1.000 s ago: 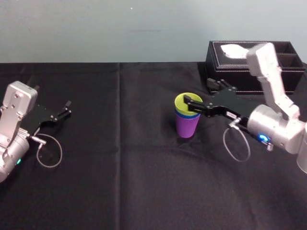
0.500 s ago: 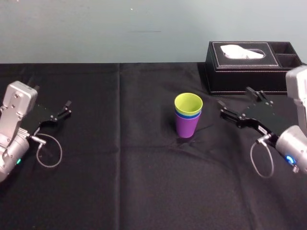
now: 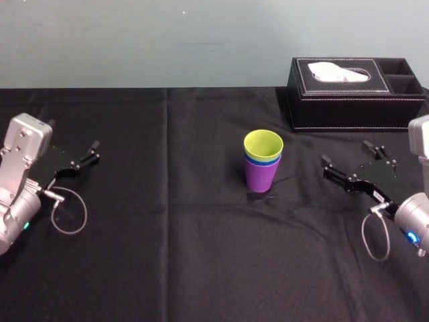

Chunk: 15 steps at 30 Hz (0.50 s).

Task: Stack the three plastic cups sequentially using one hand.

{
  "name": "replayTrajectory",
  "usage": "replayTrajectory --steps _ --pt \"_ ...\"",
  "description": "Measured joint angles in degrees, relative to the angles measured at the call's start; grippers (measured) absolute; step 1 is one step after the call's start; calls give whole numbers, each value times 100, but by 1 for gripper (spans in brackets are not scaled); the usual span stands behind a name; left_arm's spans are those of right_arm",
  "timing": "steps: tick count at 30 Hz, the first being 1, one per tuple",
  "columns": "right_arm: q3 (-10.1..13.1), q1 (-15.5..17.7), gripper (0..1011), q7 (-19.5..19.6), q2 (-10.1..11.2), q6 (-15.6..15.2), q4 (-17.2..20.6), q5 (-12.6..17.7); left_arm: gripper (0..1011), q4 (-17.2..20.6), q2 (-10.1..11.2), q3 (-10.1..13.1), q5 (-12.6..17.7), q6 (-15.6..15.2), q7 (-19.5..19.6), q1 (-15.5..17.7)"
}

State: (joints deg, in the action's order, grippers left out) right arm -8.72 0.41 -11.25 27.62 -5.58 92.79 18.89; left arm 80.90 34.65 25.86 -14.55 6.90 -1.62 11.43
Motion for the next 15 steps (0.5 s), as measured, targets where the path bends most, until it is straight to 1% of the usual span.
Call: replayTrajectory --steps 15 --pt "-10 6 1003 2 19 6 45 3 1011 0 0 0 0 0 0 0"
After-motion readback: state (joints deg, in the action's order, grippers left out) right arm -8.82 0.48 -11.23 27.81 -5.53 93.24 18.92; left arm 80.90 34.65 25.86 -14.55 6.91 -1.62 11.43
